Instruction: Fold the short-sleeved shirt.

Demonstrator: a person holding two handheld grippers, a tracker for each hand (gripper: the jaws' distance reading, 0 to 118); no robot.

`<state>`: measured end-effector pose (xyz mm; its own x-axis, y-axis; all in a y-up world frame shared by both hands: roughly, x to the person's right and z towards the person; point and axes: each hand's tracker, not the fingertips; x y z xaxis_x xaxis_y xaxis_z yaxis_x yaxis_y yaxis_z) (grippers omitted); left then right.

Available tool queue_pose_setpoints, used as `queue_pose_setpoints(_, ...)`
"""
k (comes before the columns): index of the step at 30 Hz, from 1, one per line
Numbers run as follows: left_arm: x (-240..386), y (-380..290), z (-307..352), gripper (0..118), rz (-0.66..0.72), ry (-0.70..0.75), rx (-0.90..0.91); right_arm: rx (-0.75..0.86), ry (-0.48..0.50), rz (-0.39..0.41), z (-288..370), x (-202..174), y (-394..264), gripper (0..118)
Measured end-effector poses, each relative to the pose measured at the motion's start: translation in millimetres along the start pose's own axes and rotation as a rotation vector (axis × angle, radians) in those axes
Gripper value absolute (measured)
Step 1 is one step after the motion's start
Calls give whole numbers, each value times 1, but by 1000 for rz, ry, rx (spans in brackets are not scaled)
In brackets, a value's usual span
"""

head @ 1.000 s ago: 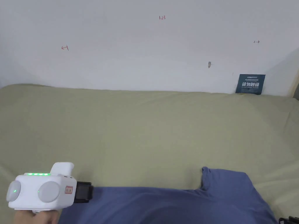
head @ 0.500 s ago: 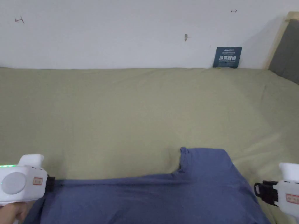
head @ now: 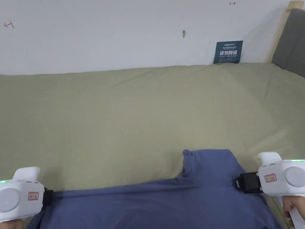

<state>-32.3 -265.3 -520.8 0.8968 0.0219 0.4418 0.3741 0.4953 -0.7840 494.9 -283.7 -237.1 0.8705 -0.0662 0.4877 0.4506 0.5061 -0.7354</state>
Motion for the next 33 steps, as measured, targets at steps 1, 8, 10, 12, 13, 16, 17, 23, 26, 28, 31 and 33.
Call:
queue_pose_setpoints(1,2,-2,3,3,0,0,2,11,-31,20,4,1,0,65)
queue_pose_setpoints(8,-7,-2,26,3,1,-20,34,67,67,26,48,-4,-3,4)
queue_pose_setpoints(10,-12,-3,37,3,3,-30,47,96,72,38,71,-12,-8,4)
queue_pose_setpoints(12,-13,-9,56,3,-1,-41,71,121,90,28,90,-11,-10,4)
queue_pose_setpoints(13,-14,-11,64,3,-5,-43,76,138,94,30,104,-16,-16,4)
queue_pose_setpoints(16,-20,-27,94,3,-4,-51,108,177,116,39,137,-18,-27,4)
queue_pose_setpoints(17,-23,-35,104,3,-1,-53,116,194,124,43,151,-20,-36,4)
queue_pose_setpoints(23,-37,-90,158,3,6,-89,174,247,156,52,211,-21,-95,4)
queue_pose_setpoints(26,-43,-122,179,3,2,-110,212,262,165,55,230,-19,-135,4)
queue_pose_setpoints(28,-47,-141,187,3,5,-121,220,266,169,52,236,-16,-160,4)
queue_pose_setpoints(31,-52,-173,190,3,12,-137,224,248,171,50,235,-14,-194,4)
queue_pose_setpoints(33,-54,-192,186,3,9,-149,228,226,175,41,230,-11,-211,4)
